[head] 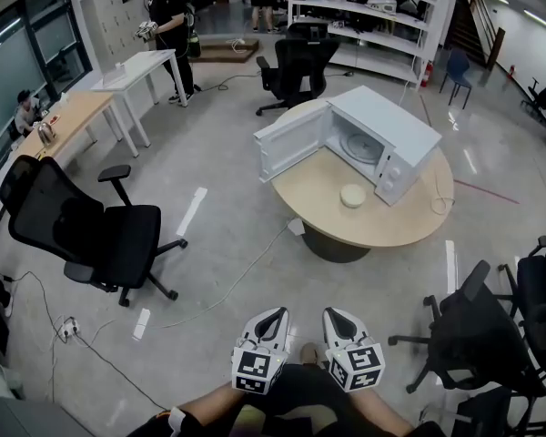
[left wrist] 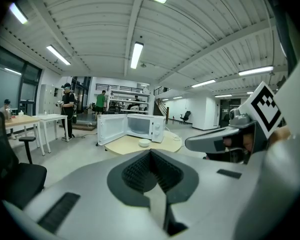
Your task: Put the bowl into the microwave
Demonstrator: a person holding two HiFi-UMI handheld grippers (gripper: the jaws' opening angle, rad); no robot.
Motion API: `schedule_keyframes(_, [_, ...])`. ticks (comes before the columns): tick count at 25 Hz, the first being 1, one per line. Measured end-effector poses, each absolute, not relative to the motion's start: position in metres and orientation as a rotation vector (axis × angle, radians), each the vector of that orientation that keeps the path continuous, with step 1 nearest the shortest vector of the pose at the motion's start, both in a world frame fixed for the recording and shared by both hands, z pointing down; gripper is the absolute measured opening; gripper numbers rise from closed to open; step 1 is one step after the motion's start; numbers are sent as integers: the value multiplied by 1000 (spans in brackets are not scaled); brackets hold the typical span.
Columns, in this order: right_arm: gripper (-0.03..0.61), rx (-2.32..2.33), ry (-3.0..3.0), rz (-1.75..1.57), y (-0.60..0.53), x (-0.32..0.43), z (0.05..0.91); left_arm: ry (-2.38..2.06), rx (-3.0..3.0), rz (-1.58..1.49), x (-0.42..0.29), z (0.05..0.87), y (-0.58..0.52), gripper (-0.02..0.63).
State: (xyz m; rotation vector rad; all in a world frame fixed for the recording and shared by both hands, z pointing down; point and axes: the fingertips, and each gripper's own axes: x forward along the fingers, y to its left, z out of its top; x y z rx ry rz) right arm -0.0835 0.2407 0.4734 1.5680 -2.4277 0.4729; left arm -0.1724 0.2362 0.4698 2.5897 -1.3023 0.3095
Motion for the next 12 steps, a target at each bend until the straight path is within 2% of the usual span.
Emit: schedule_keyframes(12, [15, 1520, -2488, 470, 188, -30, 471, -1371, 2584, 358, -116, 466, 189, 46])
